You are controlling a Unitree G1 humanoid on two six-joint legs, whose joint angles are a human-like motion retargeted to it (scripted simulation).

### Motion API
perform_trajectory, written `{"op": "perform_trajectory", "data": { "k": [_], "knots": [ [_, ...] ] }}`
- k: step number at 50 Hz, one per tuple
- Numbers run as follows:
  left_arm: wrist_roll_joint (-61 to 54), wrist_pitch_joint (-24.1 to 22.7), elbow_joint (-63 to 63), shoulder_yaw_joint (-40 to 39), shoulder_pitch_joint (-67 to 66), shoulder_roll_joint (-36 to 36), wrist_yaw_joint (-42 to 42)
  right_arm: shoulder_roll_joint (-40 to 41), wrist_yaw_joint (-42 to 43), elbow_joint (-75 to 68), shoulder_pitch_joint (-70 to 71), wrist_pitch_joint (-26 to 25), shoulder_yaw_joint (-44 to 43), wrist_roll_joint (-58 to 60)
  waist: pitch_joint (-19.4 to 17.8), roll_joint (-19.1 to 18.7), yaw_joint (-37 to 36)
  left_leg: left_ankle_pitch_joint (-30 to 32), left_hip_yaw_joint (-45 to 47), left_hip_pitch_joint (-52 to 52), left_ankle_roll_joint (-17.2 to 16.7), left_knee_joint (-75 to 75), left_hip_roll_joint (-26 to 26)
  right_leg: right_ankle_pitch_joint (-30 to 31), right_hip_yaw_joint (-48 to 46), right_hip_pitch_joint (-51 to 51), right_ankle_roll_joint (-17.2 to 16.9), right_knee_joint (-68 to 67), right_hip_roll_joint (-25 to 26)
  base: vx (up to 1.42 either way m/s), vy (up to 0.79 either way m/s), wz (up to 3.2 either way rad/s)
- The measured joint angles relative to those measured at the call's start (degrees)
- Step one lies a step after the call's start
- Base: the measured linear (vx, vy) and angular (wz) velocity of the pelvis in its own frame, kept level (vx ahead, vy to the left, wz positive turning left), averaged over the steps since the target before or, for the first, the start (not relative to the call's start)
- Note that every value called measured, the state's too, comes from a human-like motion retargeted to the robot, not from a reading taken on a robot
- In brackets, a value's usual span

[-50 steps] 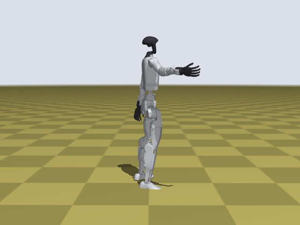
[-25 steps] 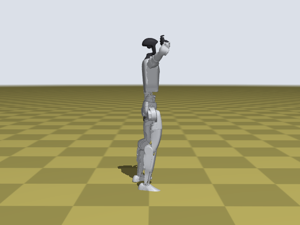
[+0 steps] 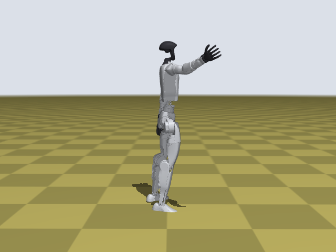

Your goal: In place motions

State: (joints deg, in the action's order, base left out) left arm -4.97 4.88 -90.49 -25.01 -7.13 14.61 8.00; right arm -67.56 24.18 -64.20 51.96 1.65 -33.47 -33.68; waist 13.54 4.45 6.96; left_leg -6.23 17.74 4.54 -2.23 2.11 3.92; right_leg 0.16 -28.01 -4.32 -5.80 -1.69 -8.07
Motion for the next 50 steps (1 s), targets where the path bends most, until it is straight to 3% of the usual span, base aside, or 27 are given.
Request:
{"op": "perform_trajectory", "data": {
  "k": [5,12,15,18,20,22,26,30,33,38,40,42,44,47,50],
  "knots": [
    [0.35,-1.16,2.89,2.58,1.53,1.32,-0.9,-1.96,1.72,25.18,1.44,-2.04,13.5,13.57,-0.38,0.28,-0.73,0.1,0.31,-0.64,-0.05,-0.26,-0.32,0.04,0.02,0.35,0.18,-0.01,-0.27,0.0,0.0,0.0],
    [0.33,-1.57,2.09,5.58,5.19,2.1,-1.22,-14.97,12.78,59.94,15.94,-19.42,39.72,49.09,-2.09,1.01,-1.44,-0.02,1.2,-2.45,-0.16,-0.86,-0.14,0.2,0.29,1.2,0.38,-0.5,-0.34,0.0,0.0,0.0],
    [1.21,-1.47,1.24,6.99,6.33,3.01,-0.91,-18.6,13.39,74.99,29.93,-23.3,56.24,61.9,-2.92,2.27,-2.1,-0.16,1.84,-3.46,-0.26,-1.11,-0.02,0.27,0.98,1.52,0.54,-0.74,-0.24,-0.02,-0.05,-0.17],
    [1.7,-1.64,1.06,5.91,6.41,1.74,-0.68,-15.12,12.56,83.16,57.82,-22.93,85.11,71.23,-3.7,1.89,-1.51,-0.27,2.28,-4.3,-0.39,-1.31,0.17,0.27,1.74,1.77,0.61,-1.02,-0.08,-0.01,-0.02,-0.04],
    [1.77,-1.87,1.31,5.66,6.28,0.52,-0.47,-12.85,14.15,85.71,66.2,-21.03,93.62,74.75,-4.01,1.54,-1.58,-0.32,2.46,-4.49,-0.46,-1.39,0.34,0.32,1.97,1.78,0.62,-1.07,0.08,0.0,0.0,0.0],
    [2.06,-2.1,1.51,5.97,6.36,-1.53,-0.19,-12.59,18.99,84.27,68.18,-18.38,95.49,74.28,-4.21,0.51,-2.04,-0.36,2.55,-4.31,-0.57,-1.41,0.55,0.41,1.94,1.55,0.56,-1.05,0.18,0.0,0.0,0.0],
    [2.98,-2.27,0.13,6.81,6.38,-5.2,0.1,-14.5,23.74,69.43,59.11,-15.89,86.98,63.19,-3.87,-1.94,-2.75,-0.4,2.75,-3.51,-0.68,-1.38,0.78,0.56,1.84,0.79,0.47,-0.97,0.28,0.0,0.03,-0.01],
    [3.93,-1.75,-3.41,6.03,4.75,-4.99,0.0,-9.45,23.46,46.23,31.58,-14.79,58.3,49.17,-2.36,-2.06,-0.38,-0.37,2.46,-2.87,-0.57,-0.99,0.69,0.59,1.31,0.77,0.52,-0.7,0.18,0.0,0.0,0.0],
    [4.39,-0.7,-4.79,5.75,3.84,-4.04,0.15,-2.95,14.42,29.24,18.3,-14.04,40.56,36.37,-1.81,-1.45,0.74,-0.38,1.98,-2.6,-0.46,-0.71,0.55,0.53,0.88,1.01,0.47,-0.54,0.06,0.0,0.0,0.0],
    [4.2,-0.7,-3.91,5.24,2.67,-3.89,0.19,5.69,-7.94,6.64,13.92,-24.59,17.28,9.22,-1.41,-1.92,1.3,-0.6,1.57,-2.34,-0.41,-0.58,0.4,0.58,0.79,0.62,0.5,-0.39,0.02,-0.01,0.02,-0.09],
    [4.3,-0.68,-3.32,4.89,2.59,-3.92,0.2,5.89,-16.37,0.59,13.34,-25.68,10.54,-2.54,-1.61,-2.34,0.75,-0.75,1.96,-2.45,-0.37,-0.61,0.49,0.71,1.34,0.2,0.53,-0.5,0.1,-0.04,0.06,-0.38],
    [4.07,-0.87,-2.73,4.88,2.41,-4.18,0.3,6.56,-17.11,-1.4,12.31,-22.02,6.5,-11.49,-1.79,-2.98,0.77,-0.84,2.05,-2.58,-0.35,-0.62,0.54,0.84,1.51,-0.02,0.54,-0.53,0.15,-0.05,0.05,-0.25],
    [4.03,-0.97,-2.46,5.29,2.61,-4.04,0.51,8.14,-11.98,0.3,11.13,-14.95,4.93,-15.22,-1.91,-3.69,0.76,-0.95,2.19,-2.6,-0.39,-0.68,0.61,0.9,1.7,-0.35,0.53,-0.57,0.23,-0.05,0.08,-0.19],
    [4.45,-0.63,-2.65,6.33,3.29,-3.2,0.52,10.81,-2.12,7.97,10.43,-6.44,8.06,-11.28,-1.86,-4.45,0.81,-0.98,2.42,-2.61,-0.46,-0.76,0.6,0.98,2.04,-0.63,0.53,-0.59,0.22,-0.02,0.04,-0.07],
    [4.1,-0.42,-2.88,6.92,4.52,-2.4,0.0,11.54,1.77,19.48,11.3,-4.66,15.43,-4.46,-1.95,-4.66,0.81,-0.81,2.43,-2.58,-0.52,-0.72,0.43,1.01,2.02,-0.52,0.64,-0.56,0.01,0.0,0.0,0.0]
  ]
}}
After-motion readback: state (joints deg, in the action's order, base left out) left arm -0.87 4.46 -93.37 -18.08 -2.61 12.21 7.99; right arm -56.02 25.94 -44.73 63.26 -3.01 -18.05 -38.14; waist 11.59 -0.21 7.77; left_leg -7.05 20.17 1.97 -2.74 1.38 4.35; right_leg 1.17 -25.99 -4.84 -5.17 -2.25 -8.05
